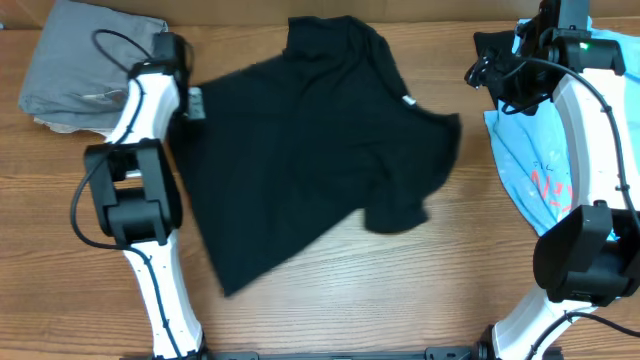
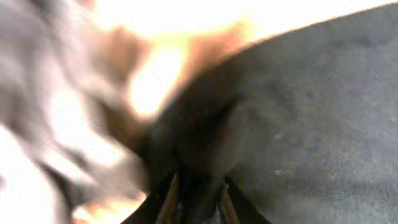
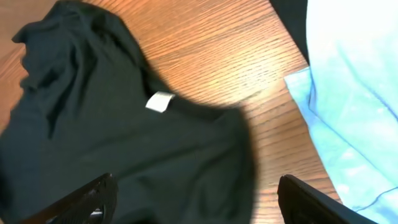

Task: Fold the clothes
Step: 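Pull the t-shirt corners to straighten it, then release, then raise both grippers away from the flattened black t-shirt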

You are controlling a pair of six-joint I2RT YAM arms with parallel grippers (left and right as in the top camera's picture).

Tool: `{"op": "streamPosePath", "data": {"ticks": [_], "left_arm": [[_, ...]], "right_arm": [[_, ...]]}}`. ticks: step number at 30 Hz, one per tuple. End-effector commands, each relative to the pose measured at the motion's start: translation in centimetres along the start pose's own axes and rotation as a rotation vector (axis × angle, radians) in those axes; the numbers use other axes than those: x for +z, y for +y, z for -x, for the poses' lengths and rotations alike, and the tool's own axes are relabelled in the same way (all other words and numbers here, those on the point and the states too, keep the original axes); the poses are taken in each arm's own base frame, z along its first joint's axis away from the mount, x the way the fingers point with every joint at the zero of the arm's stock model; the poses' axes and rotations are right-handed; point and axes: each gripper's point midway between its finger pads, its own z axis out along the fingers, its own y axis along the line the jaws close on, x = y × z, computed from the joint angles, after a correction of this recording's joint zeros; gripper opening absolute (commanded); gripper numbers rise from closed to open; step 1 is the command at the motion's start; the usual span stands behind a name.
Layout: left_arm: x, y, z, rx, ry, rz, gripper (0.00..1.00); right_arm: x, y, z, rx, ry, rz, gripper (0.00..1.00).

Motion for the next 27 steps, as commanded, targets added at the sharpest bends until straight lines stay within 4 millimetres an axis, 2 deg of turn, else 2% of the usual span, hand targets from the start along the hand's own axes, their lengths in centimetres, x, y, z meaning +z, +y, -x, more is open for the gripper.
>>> {"op": "streamPosePath", "data": {"ticks": [1, 3, 4, 8, 11, 16, 19, 23, 27], "left_arm": [[5.9, 3.5, -3.0, 0.021, 0.093, 0.092, 0.24], [5.0, 2.4, -1.5, 0.026, 0.063, 0.026, 0.25], [4.3, 1.5, -0.7, 0.031, 0.048, -0.014, 0.29], [-0.2, -2.5, 3.0, 0.064, -0.022, -0.147, 0.61], [-5.2, -5.4, 5.4, 0.107, -0.08, -0.21, 0.76], [-16.0, -9.7, 8.2, 0.187, -0.22, -0.268, 0.92], [-22.5, -11.7, 8.4, 0.226, -0.315, -0.307, 0.97], [-30.5, -13.3, 7.4, 0.265, -0.446, -0.363, 1.0], [-35.8, -13.9, 5.7, 0.298, -0.504, -0.408, 1.0]], "right_arm": [[-0.2, 0.7, 0.1, -0.01, -0.006, 0.013, 0.86], [-0.2, 0.7, 0.1, -0.011, -0.008, 0.014, 0.86], [-0.2, 0.7, 0.1, -0.01, -0.009, 0.014, 0.86], [-0.4, 0.9, 0.3, 0.022, -0.019, 0.02, 0.91], [-1.5, 1.4, 0.7, 0.04, -0.045, 0.04, 0.92], [-5.9, 2.7, 1.2, 0.073, -0.132, 0.079, 0.93], [-8.8, 3.1, 0.4, 0.083, -0.158, 0.09, 0.93], [-12.4, 3.3, -1.6, 0.082, -0.164, 0.093, 0.93], [-15.5, 3.1, -4.2, 0.083, -0.158, 0.086, 0.93]]}}
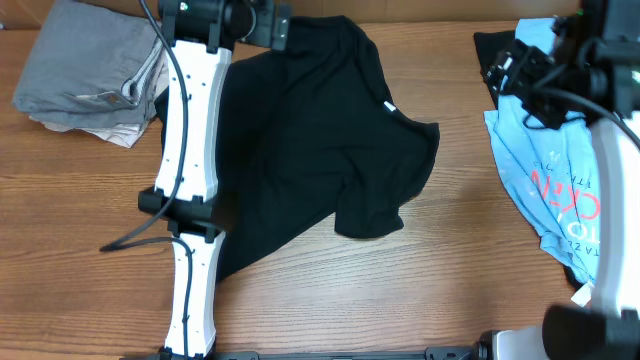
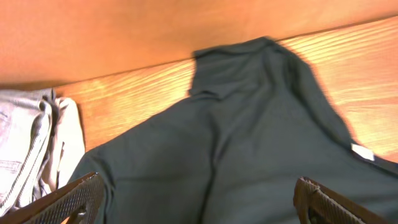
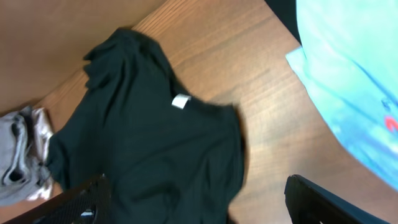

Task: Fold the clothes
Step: 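Raise both grippers away from the flattened black t-shirt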

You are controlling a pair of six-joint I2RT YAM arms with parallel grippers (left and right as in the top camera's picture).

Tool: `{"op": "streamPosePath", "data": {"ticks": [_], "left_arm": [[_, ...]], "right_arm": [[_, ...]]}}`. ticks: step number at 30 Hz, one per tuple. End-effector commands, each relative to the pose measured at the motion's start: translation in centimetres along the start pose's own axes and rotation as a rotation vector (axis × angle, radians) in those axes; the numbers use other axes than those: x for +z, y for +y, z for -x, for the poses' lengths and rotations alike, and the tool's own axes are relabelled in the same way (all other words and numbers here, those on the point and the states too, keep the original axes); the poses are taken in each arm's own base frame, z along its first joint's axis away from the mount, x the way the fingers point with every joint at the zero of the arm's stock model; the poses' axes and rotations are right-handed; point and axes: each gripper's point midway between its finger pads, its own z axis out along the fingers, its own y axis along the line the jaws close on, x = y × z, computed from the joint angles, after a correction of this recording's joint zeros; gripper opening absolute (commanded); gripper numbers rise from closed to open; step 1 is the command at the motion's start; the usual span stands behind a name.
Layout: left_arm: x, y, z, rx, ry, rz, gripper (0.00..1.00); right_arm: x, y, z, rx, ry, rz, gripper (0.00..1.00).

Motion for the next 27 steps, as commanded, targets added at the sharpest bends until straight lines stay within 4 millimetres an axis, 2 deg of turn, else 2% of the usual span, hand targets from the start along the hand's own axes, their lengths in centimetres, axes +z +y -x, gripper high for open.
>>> {"op": "streamPosePath", "data": {"ticks": [1, 4, 8, 11, 16, 19, 22, 25, 27], "left_arm": [[-5.5, -0.9, 1.6, 0.012, -0.092, -0.026, 1.0], [-8.8, -1.2, 1.3, 0.019, -0.103, -0.034, 1.0], [-12.5, -0.8, -0.8, 0.019, -0.058, -0.03, 1.0], [-14.9, -1.4, -0.6, 0.015, -0.095, -0.083, 1.0], [-19.7, -1.8, -0.2, 0.013, -0.187, -0.119, 1.0], [-23.1, -1.5, -0.4, 0.012, -0.241, -0.12, 1.0], [-25.6, -1.3, -1.3, 0.006, -0.255, -0.119, 1.0], [-26.2, -1.2, -2.6, -0.007, -0.217, -0.117, 1.0], [-25.4, -0.8, -3.6, -0.009, -0.164, -0.094, 1.0]], "right_arm": [[-3.3, 0.5, -0.8, -0.003, -0.039, 0.018, 0.93], [-5.7, 0.6, -2.1, -0.008, -0.054, 0.025, 0.93], [-8.8, 0.2, -3.9, -0.016, -0.083, 0.018, 0.93], [-10.6, -0.1, -5.4, -0.022, -0.087, 0.018, 0.93], [-11.3, -0.7, -7.8, -0.035, -0.071, 0.006, 0.92], [-9.4, -1.3, -9.3, -0.036, -0.038, 0.001, 0.92], [-6.0, -2.0, -10.7, -0.026, 0.017, -0.005, 0.93], [-2.1, -2.3, -11.8, -0.02, 0.064, 0.008, 0.93], [0.6, -2.1, -12.4, -0.034, 0.085, 0.041, 0.94]]}}
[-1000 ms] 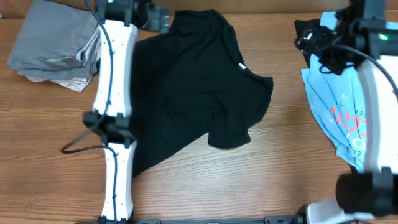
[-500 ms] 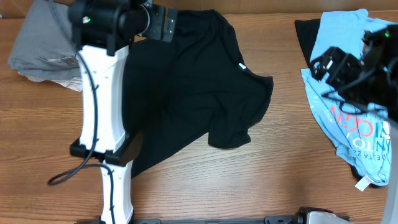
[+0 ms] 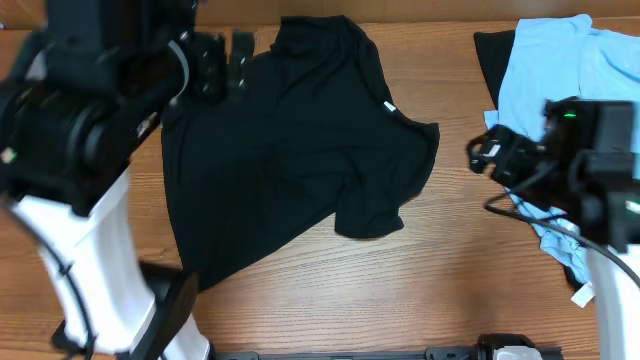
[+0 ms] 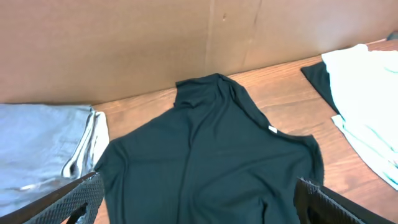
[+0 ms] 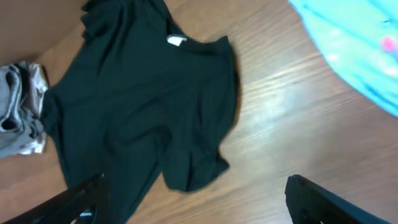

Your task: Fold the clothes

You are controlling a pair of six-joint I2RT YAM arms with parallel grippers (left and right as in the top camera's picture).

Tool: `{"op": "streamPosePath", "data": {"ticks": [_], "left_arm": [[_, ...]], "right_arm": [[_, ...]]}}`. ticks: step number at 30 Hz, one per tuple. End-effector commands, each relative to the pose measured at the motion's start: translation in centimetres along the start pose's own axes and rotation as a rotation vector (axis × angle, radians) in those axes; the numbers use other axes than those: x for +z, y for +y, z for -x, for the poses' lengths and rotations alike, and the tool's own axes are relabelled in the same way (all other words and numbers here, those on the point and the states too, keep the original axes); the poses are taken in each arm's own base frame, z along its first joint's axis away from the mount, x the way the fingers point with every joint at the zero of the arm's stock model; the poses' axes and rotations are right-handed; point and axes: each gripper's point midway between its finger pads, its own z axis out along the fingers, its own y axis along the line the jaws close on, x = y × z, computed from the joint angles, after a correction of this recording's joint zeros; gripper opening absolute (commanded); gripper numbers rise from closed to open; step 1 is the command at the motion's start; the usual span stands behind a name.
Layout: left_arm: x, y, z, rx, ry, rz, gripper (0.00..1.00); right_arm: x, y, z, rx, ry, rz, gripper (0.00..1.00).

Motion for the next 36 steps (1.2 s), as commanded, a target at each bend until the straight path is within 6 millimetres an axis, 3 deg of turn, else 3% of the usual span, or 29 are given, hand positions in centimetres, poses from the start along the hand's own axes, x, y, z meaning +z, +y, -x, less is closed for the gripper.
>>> {"op": "streamPosePath", "data": {"ticks": [1, 6, 10, 17, 25, 32, 36], "left_arm": [[0.9, 0.4, -2.2, -0.026, 0.1, 0.023, 1.0], [4.9, 1.8, -6.4, -0.071, 0.303, 0.102, 1.0], [8.2, 2.6, -9.4, -0.083, 0.43, 0.146, 1.0], [13.1, 3.1, -11.6, -0.08, 0.472, 0.159, 1.0], [16.3, 3.2, -13.7, -0.078, 0.499, 0.161, 1.0], [16.7, 3.3, -14.3, -0.077, 0.513, 0.162, 1.0], [16.7, 3.3, -14.2, -0.078, 0.51, 0.161, 1.0]], "right_arm": [[4.7, -0.3, -1.9, 0.002, 0.071, 0.03, 0.95], [10.3, -0.3, -2.0, -0.043, 0.077, 0.051, 0.95], [14.4, 1.0, -1.7, -0.145, 0.086, 0.076, 0.92], [21.6, -1.1, -0.5, -0.145, 0.07, -0.032, 0.87], [25.1, -2.5, 2.3, -0.171, -0.055, -0.107, 0.75], [27.1, -4.5, 2.6, -0.163, -0.071, -0.178, 0.73], [27.7, -4.8, 3.2, -0.156, -0.091, -0.175, 0.64]]}}
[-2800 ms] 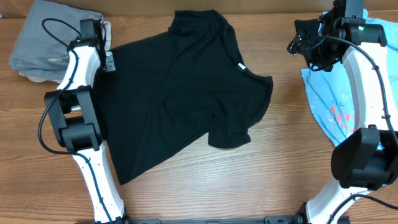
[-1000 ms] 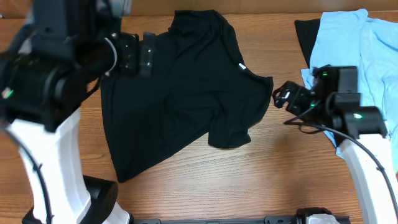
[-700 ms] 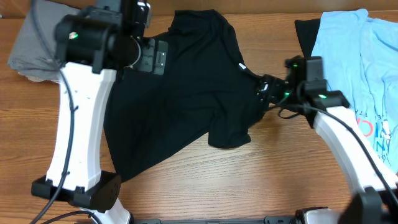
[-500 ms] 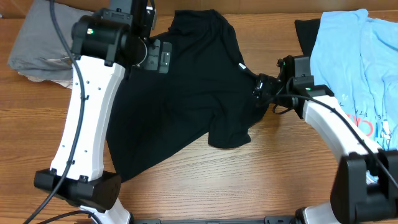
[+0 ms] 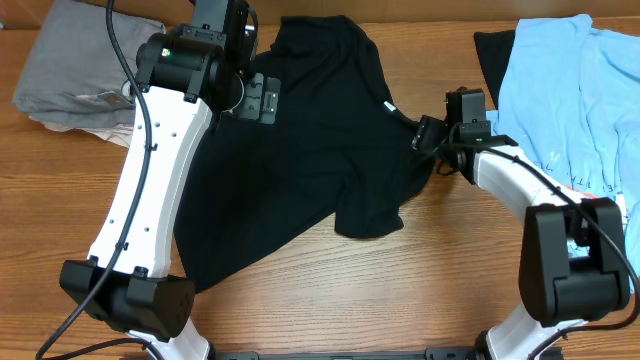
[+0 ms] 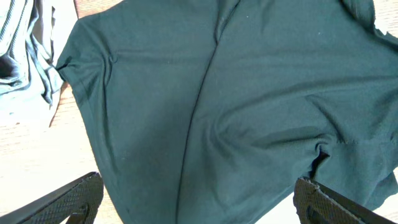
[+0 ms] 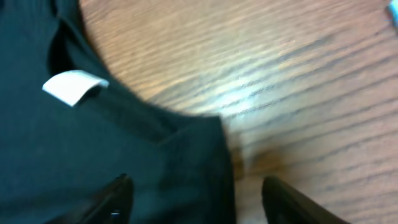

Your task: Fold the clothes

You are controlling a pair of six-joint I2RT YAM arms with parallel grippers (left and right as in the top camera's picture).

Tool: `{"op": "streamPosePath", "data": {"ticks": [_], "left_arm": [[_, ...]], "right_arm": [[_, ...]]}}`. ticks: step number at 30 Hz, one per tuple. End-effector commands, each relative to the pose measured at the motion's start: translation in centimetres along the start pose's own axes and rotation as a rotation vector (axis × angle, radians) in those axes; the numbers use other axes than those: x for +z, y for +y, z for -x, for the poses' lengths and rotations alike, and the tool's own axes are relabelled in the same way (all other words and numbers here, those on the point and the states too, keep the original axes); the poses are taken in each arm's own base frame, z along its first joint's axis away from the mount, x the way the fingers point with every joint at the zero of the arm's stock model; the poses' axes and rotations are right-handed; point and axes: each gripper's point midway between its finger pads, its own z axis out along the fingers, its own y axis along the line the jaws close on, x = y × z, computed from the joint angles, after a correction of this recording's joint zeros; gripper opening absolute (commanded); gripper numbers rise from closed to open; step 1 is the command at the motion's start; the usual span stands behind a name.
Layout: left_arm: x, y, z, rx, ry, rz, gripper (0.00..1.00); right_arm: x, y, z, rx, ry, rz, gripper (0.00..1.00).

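A black T-shirt [image 5: 320,150] lies spread flat on the wooden table, collar toward the back, with one bottom corner folded under at the front right. My left gripper [image 5: 262,98] hovers open over its upper left part; in the left wrist view the shirt [image 6: 236,93] fills the space between the wide-apart fingers [image 6: 74,199]. My right gripper [image 5: 425,135] is down at the right sleeve edge. It [image 7: 199,205] is open and straddles the sleeve hem [image 7: 205,143], near the white neck label [image 7: 71,87].
Folded grey clothes [image 5: 75,65] lie at the back left, beside the black shirt's left sleeve. A light blue shirt [image 5: 560,80] lies on a dark garment [image 5: 492,60] at the back right. Bare wood [image 5: 400,300] runs along the front.
Both arms were raised high above the table. Now the left gripper is lower over the shirt's upper left, and the right gripper is down at the right sleeve edge. Both stay open.
At first the left gripper was pressed close on the shirt's left edge while the right one hung open at the back right. Then the shirt lay slightly shifted and the left gripper stood open near the collar. Both arms were then high, and now both are low over the shirt.
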Motion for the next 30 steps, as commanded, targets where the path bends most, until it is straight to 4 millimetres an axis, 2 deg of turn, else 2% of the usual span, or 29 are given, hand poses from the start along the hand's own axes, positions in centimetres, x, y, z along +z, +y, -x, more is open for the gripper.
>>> {"op": "streamPosePath", "data": {"ticks": [1, 3, 6, 7, 15, 16, 18, 20, 26, 30], "left_arm": [[-0.1, 0.3, 0.0, -0.018, -0.005, 0.011, 1.0], [-0.1, 0.3, 0.0, -0.018, -0.004, 0.011, 1.0], [0.0, 0.3, -0.1, -0.018, -0.002, 0.011, 1.0], [0.0, 0.3, -0.1, -0.018, -0.002, 0.011, 1.0], [0.0, 0.3, -0.1, -0.018, -0.001, 0.011, 1.0], [0.0, 0.3, -0.1, -0.018, -0.001, 0.011, 1.0], [0.0, 0.3, -0.1, -0.018, -0.002, 0.011, 1.0], [0.0, 0.3, -0.1, -0.018, -0.001, 0.011, 1.0], [0.0, 0.3, 0.0, -0.018, -0.005, 0.011, 1.0], [0.0, 0.3, 0.2, -0.019, -0.013, 0.01, 1.0]], "right_arm": [[0.6, -1.1, 0.5, 0.007, -0.025, -0.033, 0.61], [0.9, -1.1, 0.5, 0.007, -0.025, -0.034, 0.54], [0.9, -1.2, 0.6, 0.009, -0.03, -0.032, 0.35], [0.9, -1.2, 0.6, 0.009, -0.03, -0.033, 0.31], [2.3, -1.5, -0.4, 0.011, 0.002, -0.035, 0.3], [2.5, -1.5, -0.7, 0.015, 0.011, -0.033, 0.27], [2.8, -1.8, -1.0, 0.025, 0.022, -0.041, 0.13], [2.6, -2.0, -0.8, 0.037, 0.021, -0.045, 0.05], [-0.6, -4.7, 1.7, 0.153, 0.001, -0.069, 0.04], [-3.9, -8.8, 1.5, 0.259, 0.053, -0.147, 0.04]]}}
